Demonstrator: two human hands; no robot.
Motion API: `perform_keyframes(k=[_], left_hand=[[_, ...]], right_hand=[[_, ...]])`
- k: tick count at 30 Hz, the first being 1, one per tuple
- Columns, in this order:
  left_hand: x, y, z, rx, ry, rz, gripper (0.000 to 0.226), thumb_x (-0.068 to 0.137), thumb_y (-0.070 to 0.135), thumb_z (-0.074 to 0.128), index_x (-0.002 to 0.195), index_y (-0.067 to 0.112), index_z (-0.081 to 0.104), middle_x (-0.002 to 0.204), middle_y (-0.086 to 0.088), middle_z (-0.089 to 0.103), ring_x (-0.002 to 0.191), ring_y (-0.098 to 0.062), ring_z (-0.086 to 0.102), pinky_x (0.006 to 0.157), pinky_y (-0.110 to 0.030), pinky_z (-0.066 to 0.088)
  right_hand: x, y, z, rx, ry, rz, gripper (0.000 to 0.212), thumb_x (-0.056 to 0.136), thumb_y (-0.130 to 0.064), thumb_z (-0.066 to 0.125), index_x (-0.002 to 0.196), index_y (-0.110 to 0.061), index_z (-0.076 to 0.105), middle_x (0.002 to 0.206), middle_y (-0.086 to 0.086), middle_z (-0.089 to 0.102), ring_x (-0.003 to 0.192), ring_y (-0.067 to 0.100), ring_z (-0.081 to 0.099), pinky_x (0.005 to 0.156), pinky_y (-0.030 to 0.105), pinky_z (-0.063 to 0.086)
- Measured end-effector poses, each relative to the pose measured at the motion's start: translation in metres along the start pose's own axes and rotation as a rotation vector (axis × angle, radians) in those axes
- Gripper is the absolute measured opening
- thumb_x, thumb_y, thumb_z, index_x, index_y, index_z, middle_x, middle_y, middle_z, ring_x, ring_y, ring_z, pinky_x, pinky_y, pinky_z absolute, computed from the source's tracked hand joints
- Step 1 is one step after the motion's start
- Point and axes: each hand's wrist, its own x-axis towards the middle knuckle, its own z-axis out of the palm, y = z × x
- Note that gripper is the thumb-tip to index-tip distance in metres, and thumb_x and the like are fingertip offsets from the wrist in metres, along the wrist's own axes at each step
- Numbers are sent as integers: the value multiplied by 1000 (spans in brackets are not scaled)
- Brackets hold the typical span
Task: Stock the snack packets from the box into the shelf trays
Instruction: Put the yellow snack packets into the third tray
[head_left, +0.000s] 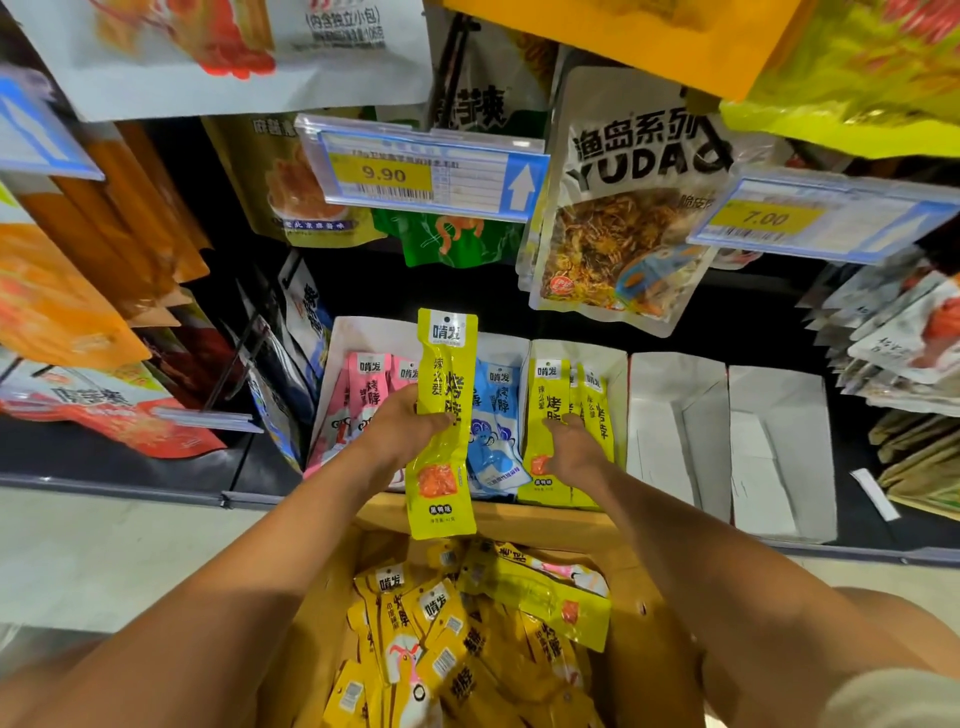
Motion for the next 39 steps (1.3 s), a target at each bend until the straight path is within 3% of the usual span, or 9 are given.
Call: perform_keyframes(k=[6,10,13,15,19,24,29,33,39], left_hand=[[-1,3,7,-25,-8,-21,28,98,11,68,125,20,68,116,0,75,105,-23,71,99,-47,56],[-8,6,11,-91,-19,-54,24,101,6,62,123,14,70,113,-8,76,93,-22,73,66,-29,59],[-9,7,14,-126,-26,-80,24,101,6,61,123,11,70,114,-11,76,97,-26,74,68,-30,57],[-10,7,17,-172,-19,-106,22,101,6,62,120,12,71,110,-11,77,93,-28,74,68,-33,58],[-12,6,22,-258,-41,-117,25,97,3,66,119,13,70,105,-9,79,96,-30,76,76,-46,63],[-15,3,29,-251,-76,-96,28,96,1,66,121,13,70,111,-10,78,97,-29,76,78,-45,60],[-18,3,34,-243,-103,-62,27,100,6,62,125,15,68,115,-9,76,101,-26,75,75,-41,64],[-17,-2,33,-42,-98,-26,44,104,23,59,147,21,51,131,-7,66,108,-22,66,83,-39,58],[-14,-30,24,842,-180,175,67,103,35,56,162,28,25,164,-6,35,149,-28,35,118,-40,37]], right_hand=[[-14,-8,-26,76,31,-75,81,85,-15,78,153,-16,36,157,12,28,129,31,52,97,30,51],[-38,-38,-52,186,141,-215,59,95,-26,66,149,-19,43,148,8,41,112,27,61,100,31,46],[-69,-67,-62,352,174,-301,50,99,-32,60,146,-24,45,143,1,45,108,22,62,98,35,49],[-90,-83,-61,424,140,-336,57,96,-44,62,147,-29,42,144,-3,44,105,17,64,97,38,52],[-112,-100,-51,240,105,-291,95,77,-71,66,154,-30,28,150,-6,36,133,17,48,101,39,49],[-123,-107,-41,75,216,-190,96,74,-73,66,152,-32,27,149,-9,36,135,17,45,92,39,49],[-115,-107,-36,147,219,-117,92,70,-63,69,148,-35,30,142,-5,43,129,22,49,89,41,52],[-95,-84,-42,228,221,-37,88,68,-56,72,145,-39,32,136,-1,46,120,26,54,85,39,53],[-57,-17,-55,235,225,219,81,76,-57,70,146,-36,35,135,10,46,116,34,57,88,43,54]])
